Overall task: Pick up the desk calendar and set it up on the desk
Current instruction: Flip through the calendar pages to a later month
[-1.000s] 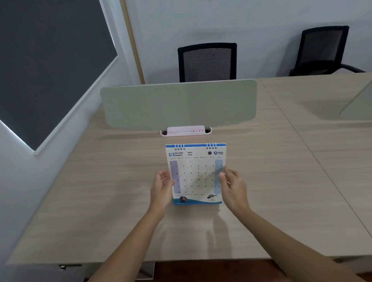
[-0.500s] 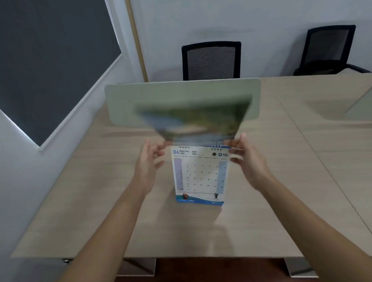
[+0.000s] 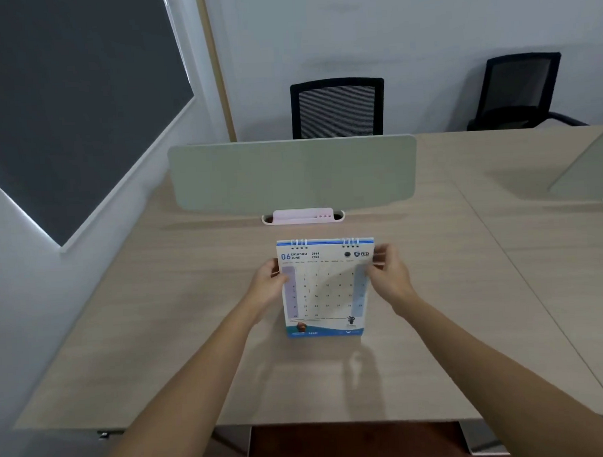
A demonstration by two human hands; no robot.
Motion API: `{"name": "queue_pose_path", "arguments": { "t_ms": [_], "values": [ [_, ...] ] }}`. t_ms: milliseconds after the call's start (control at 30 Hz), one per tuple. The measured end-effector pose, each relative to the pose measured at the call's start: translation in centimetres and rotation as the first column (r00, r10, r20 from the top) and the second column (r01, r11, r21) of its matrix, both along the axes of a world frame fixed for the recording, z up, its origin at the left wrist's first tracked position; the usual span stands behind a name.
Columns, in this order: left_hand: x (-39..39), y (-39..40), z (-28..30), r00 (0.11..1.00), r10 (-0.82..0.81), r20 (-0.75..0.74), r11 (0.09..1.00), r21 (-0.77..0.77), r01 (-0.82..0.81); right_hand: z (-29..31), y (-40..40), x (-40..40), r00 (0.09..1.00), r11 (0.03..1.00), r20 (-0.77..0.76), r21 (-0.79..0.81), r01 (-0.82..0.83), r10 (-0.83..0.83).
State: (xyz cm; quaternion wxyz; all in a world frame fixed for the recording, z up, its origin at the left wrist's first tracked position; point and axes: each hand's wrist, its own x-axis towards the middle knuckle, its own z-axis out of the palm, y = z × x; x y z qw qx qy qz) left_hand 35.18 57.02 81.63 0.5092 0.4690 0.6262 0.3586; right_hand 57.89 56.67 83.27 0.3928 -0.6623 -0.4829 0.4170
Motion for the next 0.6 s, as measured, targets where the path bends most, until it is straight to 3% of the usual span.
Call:
{"name": "queue_pose_path", "arguments": {
  "t_ms": [100, 167, 333, 600],
  "values": [
    [-0.4, -0.1, -1.1, 0.987, -0.138, -0.078, 0.99, -0.001, 0.138, -1.3, -0.1, 0.6, 0.968, 0.967, 0.133, -0.173, -0.187, 0.211],
    [-0.7, -0.3, -1.7, 0.978, -0.175, -0.11, 0.985, -0.013, 0.175, -1.8, -0.3, 0.7, 0.939, 0.951, 0.213, -0.208, -0.227, 0.271],
    [-1.2, -0.2, -3.1, 0.969, -0.209, -0.131, 0.976, 0.03, 0.215, -2.7, -0.3, 1.1, 0.878, 0.948, 0.368, -0.206, -0.243, 0.306],
    [1.2, 4.6, -2.8, 0.923, -0.377, -0.079, 0.92, 0.083, 0.383, -2.1, 1.7, 4.5, 0.907, 0.96, 0.341, -0.211, -0.185, 0.249]
  ]
}}
